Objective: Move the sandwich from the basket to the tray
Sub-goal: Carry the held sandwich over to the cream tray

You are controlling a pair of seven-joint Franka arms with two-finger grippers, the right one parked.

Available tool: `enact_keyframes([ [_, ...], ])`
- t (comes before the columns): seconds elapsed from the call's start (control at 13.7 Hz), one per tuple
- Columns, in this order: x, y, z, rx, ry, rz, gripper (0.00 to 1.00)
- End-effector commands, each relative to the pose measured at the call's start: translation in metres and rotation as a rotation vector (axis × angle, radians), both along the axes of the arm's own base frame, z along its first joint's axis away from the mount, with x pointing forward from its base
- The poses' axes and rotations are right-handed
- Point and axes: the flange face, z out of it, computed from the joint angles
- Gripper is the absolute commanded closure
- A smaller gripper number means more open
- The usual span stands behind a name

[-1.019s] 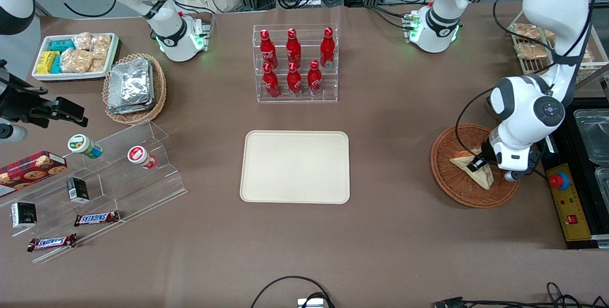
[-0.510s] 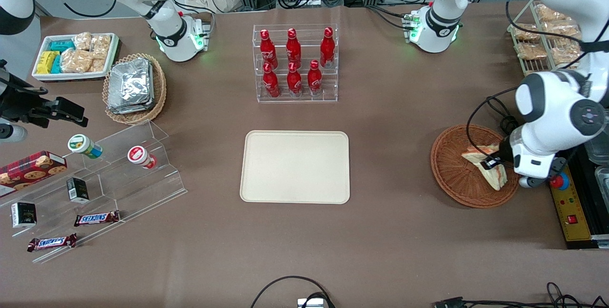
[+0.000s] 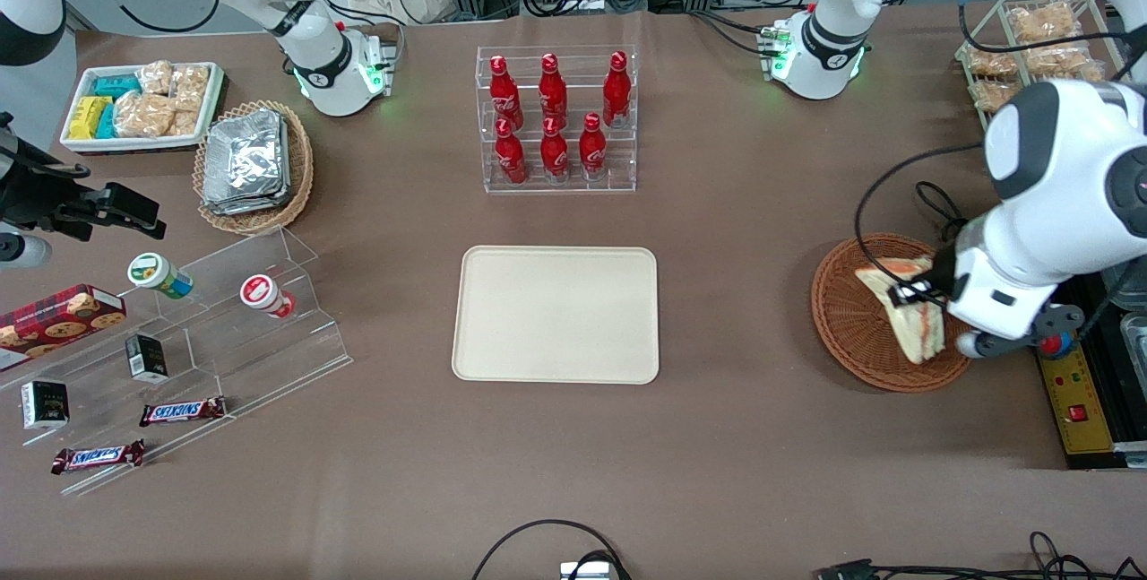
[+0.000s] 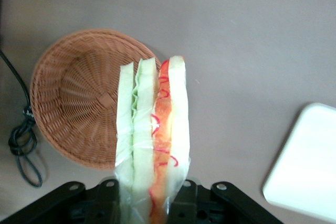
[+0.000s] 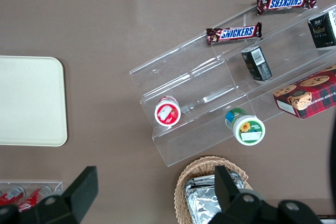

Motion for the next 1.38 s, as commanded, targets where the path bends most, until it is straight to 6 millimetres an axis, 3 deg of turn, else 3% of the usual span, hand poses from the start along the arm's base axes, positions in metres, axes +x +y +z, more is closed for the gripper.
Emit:
enact_keyframes([
  [0.0, 0.005, -0.054, 0.018, 0.003, 0.053, -0.102, 1.0],
  [0.36, -0.016, -0.133, 0.037, 0.001, 0.028, -0.22, 1.0],
  [0.58, -0.011, -0.161, 0.031, 0.021, 0.05, -0.263, 1.0],
  [1.02, -0.006, -0.242, -0.008, 0.051, 0.018, -0.27, 1.0],
  [1.31, -0.003, -0.277, -0.055, 0.023, 0.003, -0.233, 1.0],
])
